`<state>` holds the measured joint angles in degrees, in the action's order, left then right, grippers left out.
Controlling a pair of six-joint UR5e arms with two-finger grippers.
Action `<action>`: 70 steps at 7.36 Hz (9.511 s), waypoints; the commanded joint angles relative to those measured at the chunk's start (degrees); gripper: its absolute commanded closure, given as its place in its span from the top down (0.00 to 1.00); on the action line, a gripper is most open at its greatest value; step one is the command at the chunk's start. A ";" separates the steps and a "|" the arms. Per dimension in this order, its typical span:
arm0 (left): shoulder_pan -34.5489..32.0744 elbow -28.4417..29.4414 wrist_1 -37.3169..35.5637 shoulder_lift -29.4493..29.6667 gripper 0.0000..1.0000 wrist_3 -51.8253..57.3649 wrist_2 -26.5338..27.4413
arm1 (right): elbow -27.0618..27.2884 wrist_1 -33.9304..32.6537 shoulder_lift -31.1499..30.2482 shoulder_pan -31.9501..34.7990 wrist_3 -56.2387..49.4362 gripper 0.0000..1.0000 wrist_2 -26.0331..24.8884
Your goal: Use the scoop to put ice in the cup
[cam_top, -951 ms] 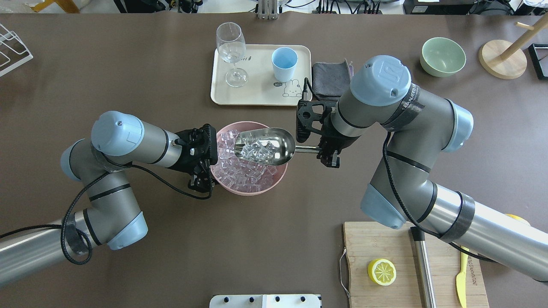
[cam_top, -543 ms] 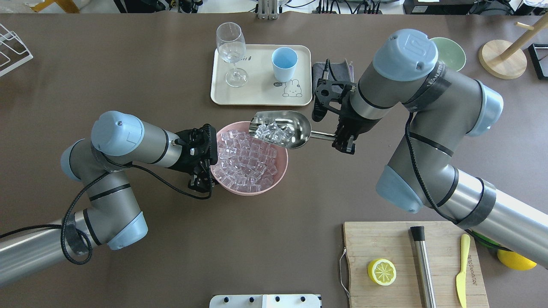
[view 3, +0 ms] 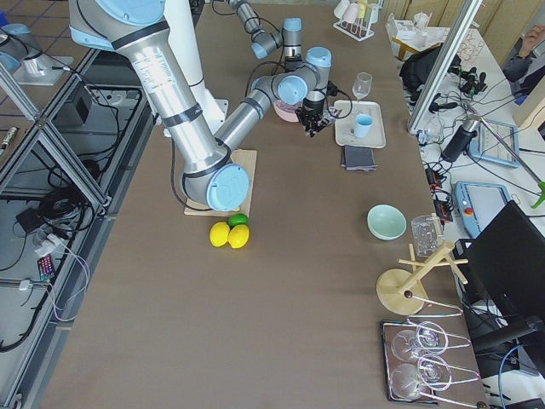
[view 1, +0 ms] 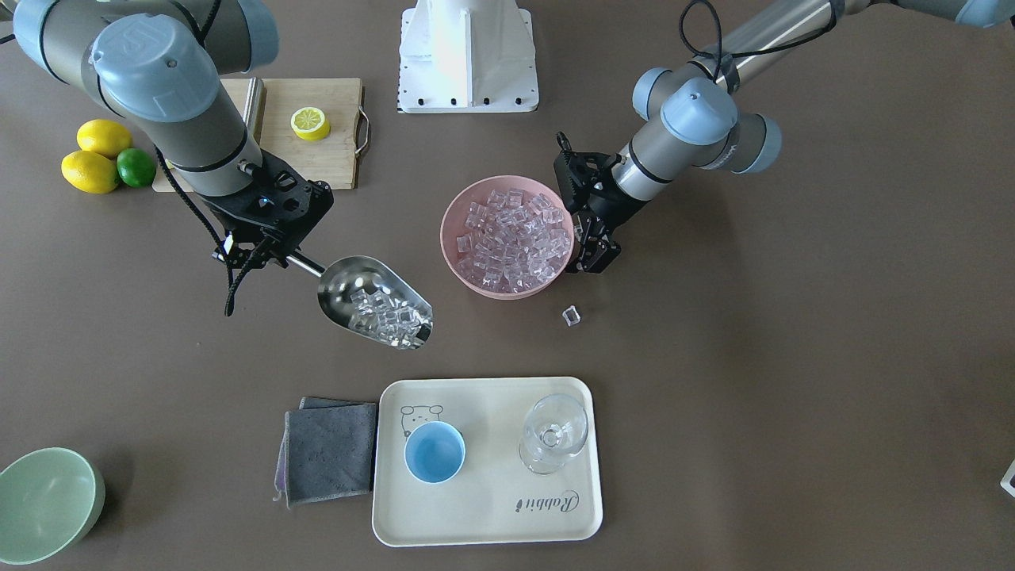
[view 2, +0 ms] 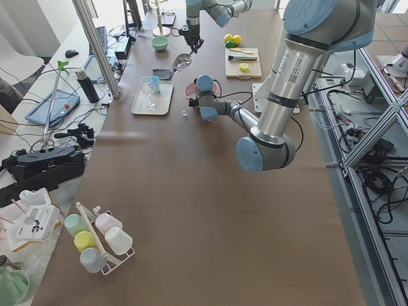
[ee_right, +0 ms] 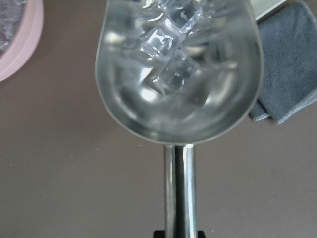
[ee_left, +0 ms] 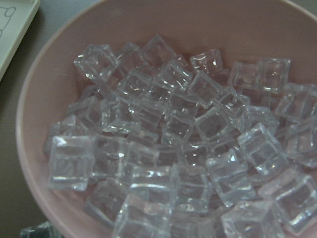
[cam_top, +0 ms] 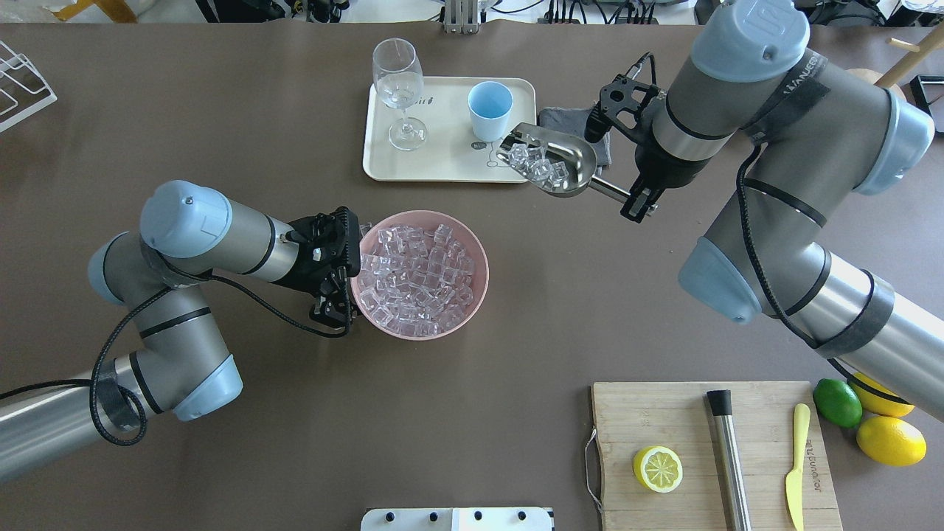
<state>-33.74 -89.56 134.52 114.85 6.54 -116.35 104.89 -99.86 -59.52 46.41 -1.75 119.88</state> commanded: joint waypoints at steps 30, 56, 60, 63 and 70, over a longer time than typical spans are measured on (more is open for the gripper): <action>-55.64 -0.97 -29.14 -25.65 0.99 -17.97 -18.12 | 11.56 4.57 -34.21 15.99 29.60 0.00 5.45; -55.82 -2.71 -32.54 -25.02 1.00 -11.99 -17.95 | -1.10 29.40 -41.72 22.99 31.15 0.94 15.99; -55.82 -3.08 -37.75 -24.59 1.00 -5.40 -17.59 | 2.60 8.06 -41.11 36.27 1.82 0.98 15.75; -55.82 -2.99 -37.93 -24.85 1.00 -5.14 -17.59 | 1.64 3.12 -41.55 41.29 -8.49 0.99 13.54; -57.40 -2.64 -37.93 -25.29 1.00 -4.18 -17.59 | 0.93 -0.86 -41.02 43.33 -11.08 0.99 12.57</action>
<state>-90.77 -92.38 96.59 89.64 1.74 -133.95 105.86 -100.70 -100.55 89.71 -12.83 132.47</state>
